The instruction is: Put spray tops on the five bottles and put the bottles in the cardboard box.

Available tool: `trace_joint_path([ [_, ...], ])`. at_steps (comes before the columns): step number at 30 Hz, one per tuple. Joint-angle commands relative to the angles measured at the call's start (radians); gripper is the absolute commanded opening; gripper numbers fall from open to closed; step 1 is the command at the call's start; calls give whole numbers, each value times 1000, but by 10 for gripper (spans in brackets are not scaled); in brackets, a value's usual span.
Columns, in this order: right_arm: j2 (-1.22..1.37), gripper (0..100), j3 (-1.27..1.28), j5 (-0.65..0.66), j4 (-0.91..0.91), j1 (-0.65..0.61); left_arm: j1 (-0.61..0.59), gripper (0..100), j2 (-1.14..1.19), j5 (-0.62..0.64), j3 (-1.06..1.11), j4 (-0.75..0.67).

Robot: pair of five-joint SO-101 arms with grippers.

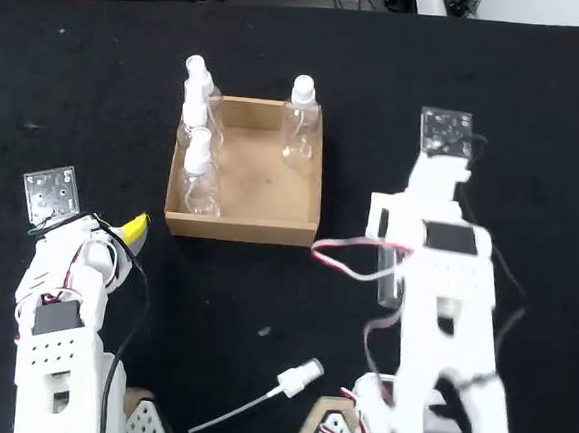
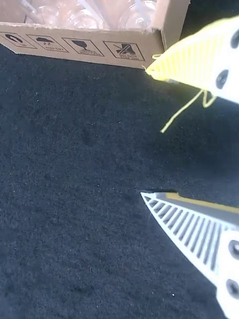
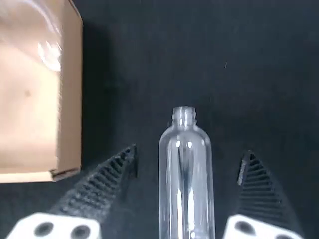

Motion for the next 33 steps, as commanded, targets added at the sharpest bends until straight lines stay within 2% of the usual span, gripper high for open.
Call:
trace_joint_path([
  [1, 183, 297, -153, 8, 68, 14, 10, 324, -17, -6, -12, -21],
  [4, 309, 302, -254, 9, 133, 26, 10, 324, -17, -6, -12, -21],
  [7, 401, 354, -303, 11, 158, 49, 10, 324, -17, -6, -12, -21],
  [11, 463, 357, -311, 75, 160, 51, 10, 324, -17, -6, -12, -20],
  [18, 559, 243, -274, 155, 155, 46, 12, 324, -17, -49, -12, -18],
  [23, 552, 8, -295, 176, 157, 72, 12, 324, -17, -52, -10, -14],
  [28, 406, 11, -372, 176, 293, 72, 10, 324, -17, -54, -10, -14],
  [33, 268, 11, -314, 190, 419, 58, 10, 324, -17, -54, -10, -14],
])
